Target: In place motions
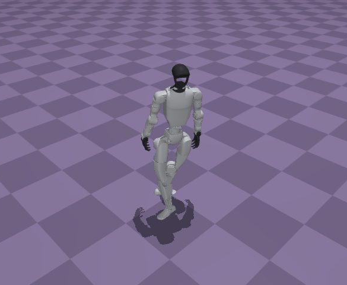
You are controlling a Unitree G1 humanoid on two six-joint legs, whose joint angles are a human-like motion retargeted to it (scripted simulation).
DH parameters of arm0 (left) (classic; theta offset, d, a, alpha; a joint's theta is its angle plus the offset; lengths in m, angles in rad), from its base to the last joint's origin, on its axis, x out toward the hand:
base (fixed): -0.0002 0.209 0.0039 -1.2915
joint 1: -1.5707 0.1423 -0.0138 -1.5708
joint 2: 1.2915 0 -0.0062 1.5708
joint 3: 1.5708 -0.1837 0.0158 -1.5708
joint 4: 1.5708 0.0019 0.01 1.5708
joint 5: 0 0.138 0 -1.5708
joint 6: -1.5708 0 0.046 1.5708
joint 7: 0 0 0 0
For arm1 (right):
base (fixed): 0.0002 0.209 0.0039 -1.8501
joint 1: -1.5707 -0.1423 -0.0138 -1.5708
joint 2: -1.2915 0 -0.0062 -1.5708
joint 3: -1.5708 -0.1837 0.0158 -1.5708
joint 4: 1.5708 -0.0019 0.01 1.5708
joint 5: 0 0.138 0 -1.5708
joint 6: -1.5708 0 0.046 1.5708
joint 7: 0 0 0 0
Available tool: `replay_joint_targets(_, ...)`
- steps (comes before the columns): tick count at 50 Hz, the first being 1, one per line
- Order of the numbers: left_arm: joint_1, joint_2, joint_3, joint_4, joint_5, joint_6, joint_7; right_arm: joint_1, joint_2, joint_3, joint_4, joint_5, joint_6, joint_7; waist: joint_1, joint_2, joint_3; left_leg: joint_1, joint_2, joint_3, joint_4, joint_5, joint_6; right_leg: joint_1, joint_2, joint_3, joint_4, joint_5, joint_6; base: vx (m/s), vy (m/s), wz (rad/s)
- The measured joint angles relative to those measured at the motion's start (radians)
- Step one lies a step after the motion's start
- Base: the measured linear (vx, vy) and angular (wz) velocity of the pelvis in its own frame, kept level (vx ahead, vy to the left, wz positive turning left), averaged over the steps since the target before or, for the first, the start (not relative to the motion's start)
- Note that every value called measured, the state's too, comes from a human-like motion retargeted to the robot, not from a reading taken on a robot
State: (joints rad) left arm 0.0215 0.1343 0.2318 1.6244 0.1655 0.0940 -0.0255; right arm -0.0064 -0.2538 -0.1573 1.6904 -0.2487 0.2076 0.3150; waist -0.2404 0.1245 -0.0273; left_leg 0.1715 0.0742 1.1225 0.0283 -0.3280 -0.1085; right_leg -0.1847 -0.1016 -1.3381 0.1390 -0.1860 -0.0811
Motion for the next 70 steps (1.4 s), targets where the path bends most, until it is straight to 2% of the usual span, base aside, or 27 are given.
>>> replay_joint_targets(2, -0.020, -0.007, -0.010, -0.022, -0.010, -0.003, -0.006, 0.006, 0.005, -0.016, 0.009, 0.031, 0.003, 0.000, -0.021, 0.009, -0.015, 0.012, -0.005, 0.053, -0.001, -0.002, -0.013, -0.021, 0.007, 0.034, 0.000, 0.061, -0.032, 0.13, -0.12, -1.30)
replay_joint_targets(5, -0.048, -0.011, -0.019, -0.068, -0.017, -0.007, -0.017, 0.024, 0.018, -0.037, 0.010, 0.060, 0.010, 0.007, -0.051, 0.023, -0.030, 0.034, -0.003, 0.108, 0.004, 0.002, -0.026, -0.048, 0.016, 0.110, 0.015, 0.055, -0.085, 0.24, -0.24, -0.89)
replay_joint_targets(8, -0.071, -0.023, -0.018, -0.113, -0.035, -0.025, -0.011, 0.051, 0.033, -0.067, 0.010, 0.069, 0.018, 0.019, -0.067, 0.033, -0.047, 0.072, -0.005, 0.133, 0.007, 0.022, -0.023, -0.044, 0.020, 0.171, 0.029, 0.025, -0.093, 0.33, -0.15, -0.67)
replay_joint_targets(12, -0.077, -0.052, -0.011, -0.136, -0.072, -0.045, -0.007, 0.073, 0.049, -0.098, 0.010, 0.059, 0.024, 0.023, -0.058, 0.034, -0.092, 0.122, -0.023, 0.126, 0.013, 0.094, 0.003, -0.039, 0.018, 0.267, 0.045, -0.008, -0.066, 0.40, -0.16, -0.75)
replay_joint_targets(15, -0.060, -0.057, -0.013, -0.147, -0.065, -0.057, -0.026, 0.065, 0.062, -0.095, 0.010, 0.043, 0.025, 0.021, -0.046, -0.020, -0.143, 0.131, -0.047, 0.068, 0.088, 0.190, 0.109, -0.030, -0.015, 0.339, 0.015, -0.009, -0.050, 0.42, -0.22, -1.07)
replay_joint_targets(18, -0.048, -0.040, -0.031, -0.161, -0.045, -0.060, -0.031, 0.036, 0.081, -0.069, -0.028, 0.031, 0.018, 0.037, -0.006, -0.146, -0.137, 0.108, -0.065, -0.066, 0.293, 0.271, 0.289, -0.009, -0.116, 0.460, 0.015, -0.003, -0.031, 0.27, -0.13, -1.59)
replay_joint_targets(20, -0.040, -0.030, -0.036, -0.159, -0.042, -0.059, -0.027, 0.017, 0.095, -0.038, -0.073, 0.007, 0.015, 0.055, 0.034, -0.203, -0.120, 0.031, -0.037, -0.218, 0.487, 0.310, 0.338, 0.006, -0.150, 0.528, 0.014, 0.003, -0.025, 0.30, -0.14, -2.04)
replay_joint_targets(22, -0.030, -0.031, -0.026, -0.139, -0.053, -0.058, -0.017, -0.003, 0.105, 0.003, -0.130, -0.037, 0.012, 0.073, 0.082, -0.208, -0.110, -0.101, -0.022, -0.409, 0.637, 0.329, 0.298, 0.008, -0.124, 0.586, -0.005, 0.018, -0.029, 0.24, -0.09, -2.25)
replay_joint_targets(24, -0.024, -0.038, -0.008, -0.110, -0.071, -0.056, -0.002, -0.032, 0.109, 0.048, -0.188, -0.091, 0.007, 0.089, 0.111, -0.204, -0.104, -0.199, -0.027, -0.527, 0.712, 0.329, 0.269, 0.001, -0.102, 0.643, -0.020, 0.034, -0.035, 0.19, -0.10, -2.07)
replay_joint_targets(30, -0.001, -0.064, 0.036, -0.031, -0.095, -0.049, 0.007, -0.111, 0.122, 0.173, -0.341, -0.223, -0.032, 0.114, 0.137, -0.192, -0.082, -0.344, -0.009, -0.658, 0.726, 0.251, 0.303, -0.019, -0.073, 0.802, -0.033, 0.077, -0.037, 0.12, -0.03, -1.83)
replay_joint_targets(32, 0.009, -0.074, 0.045, -0.022, -0.085, -0.049, 0.015, -0.120, 0.127, 0.197, -0.374, -0.241, -0.045, 0.118, 0.149, -0.184, -0.082, -0.391, -0.022, -0.710, 0.692, 0.229, 0.299, -0.027, -0.062, 0.842, -0.037, 0.092, -0.029, 0.14, 0.04, -1.88)
replay_joint_targets(37, 0.016, -0.087, 0.031, -0.016, -0.065, -0.052, 0.020, -0.108, 0.137, 0.204, -0.386, -0.221, -0.058, 0.103, 0.169, -0.165, -0.061, -0.426, -0.064, -0.823, 0.485, 0.192, 0.245, -0.020, -0.023, 0.926, -0.047, 0.118, -0.022, 0.12, 0.04, -1.45)
replay_joint_targets(40, 0.006, -0.081, 0.004, -0.024, -0.038, -0.051, 0.018, -0.092, 0.129, 0.185, -0.332, -0.196, -0.056, 0.090, 0.169, -0.129, -0.048, -0.402, -0.058, -0.842, 0.312, 0.181, 0.189, -0.005, 0.029, 0.965, -0.051, 0.120, -0.024, 0.15, 0.05, -1.01)
replay_joint_targets(42, 0.002, -0.077, -0.007, -0.035, -0.026, -0.052, 0.017, -0.076, 0.116, 0.163, -0.269, -0.184, -0.050, 0.066, 0.166, -0.096, -0.044, -0.389, -0.044, -0.842, 0.211, 0.232, 0.132, 0.015, 0.072, 0.985, -0.063, 0.122, -0.023, 0.19, 0.05, -0.82)
replay_joint_targets(43, 0.001, -0.077, -0.010, -0.040, -0.023, -0.052, 0.015, -0.067, 0.108, 0.151, -0.235, -0.178, -0.045, 0.051, 0.160, -0.083, -0.045, -0.383, -0.038, -0.833, 0.177, 0.307, 0.130, 0.026, 0.086, 0.990, -0.072, 0.125, -0.020, 0.20, 0.07, -0.34)
replay_joint_targets(45, -0.007, -0.076, -0.013, -0.048, -0.021, -0.052, 0.009, -0.046, 0.086, 0.115, -0.158, -0.164, -0.023, 0.023, 0.111, -0.061, -0.053, -0.394, -0.067, -0.965, 0.180, 0.297, 0.117, 0.051, 0.095, 0.969, -0.098, 0.135, -0.011, 0.18, 0.10, 0.37)
replay_joint_targets(46, -0.016, -0.076, -0.013, -0.052, -0.021, -0.051, 0.006, -0.035, 0.076, 0.094, -0.122, -0.152, -0.011, 0.010, 0.084, -0.055, -0.064, -0.375, -0.008, -0.803, 0.191, 0.271, 0.114, 0.053, 0.094, 0.952, -0.110, 0.136, -0.006, 0.13, 0.08, 0.68)
replay_joint_targets(47, -0.025, -0.075, -0.013, -0.057, -0.021, -0.050, 0.004, -0.023, 0.066, 0.073, -0.087, -0.135, 0.001, -0.002, 0.065, -0.050, -0.071, -0.364, 0.024, -0.714, 0.196, 0.255, 0.114, 0.057, 0.094, 0.941, -0.118, 0.136, -0.002, 0.08, 0.07, 0.41)
replay_joint_targets(51, -0.063, -0.061, -0.025, -0.103, -0.028, -0.051, -0.010, 0.041, 0.029, 0.007, 0.010, 0.005, 0.024, -0.045, 0.061, -0.061, -0.059, -0.354, -0.025, -0.817, 0.191, 0.247, 0.138, 0.075, 0.086, 0.943, -0.109, 0.126, 0.003, 0.11, 0.07, 0.03)
replay_joint_targets(57, -0.065, -0.054, -0.027, -0.170, -0.046, -0.066, -0.008, 0.145, 0.019, -0.040, 0.010, 0.089, 0.072, -0.093, 0.093, -0.093, -0.063, -0.311, -0.050, -0.803, 0.192, 0.220, 0.155, 0.104, 0.072, 0.983, -0.101, 0.119, 0.011, 0.16, 0.08, -0.32)
replay_joint_targets(65, -0.036, -0.054, -0.024, -0.102, -0.006, -0.055, -0.010, 0.092, 0.044, -0.006, 0.010, 0.023, 0.002, -0.111, 0.103, -0.084, -0.083, -0.288, -0.058, -0.787, 0.173, 0.188, 0.162, 0.099, 0.079, 1.034, -0.092, 0.121, 0.026, 0.09, 0.10, -0.34)
replay_joint_targets(70, -0.022, -0.068, -0.009, -0.060, 0.029, -0.043, -0.017, 0.041, 0.083, 0.021, -0.084, 0.008, -0.031, -0.102, 0.127, -0.052, -0.097, -0.303, -0.048, -0.797, 0.147, 0.182, 0.138, 0.065, 0.095, 1.043, -0.055, 0.109, 0.022, 0.01, 0.13, -0.11)
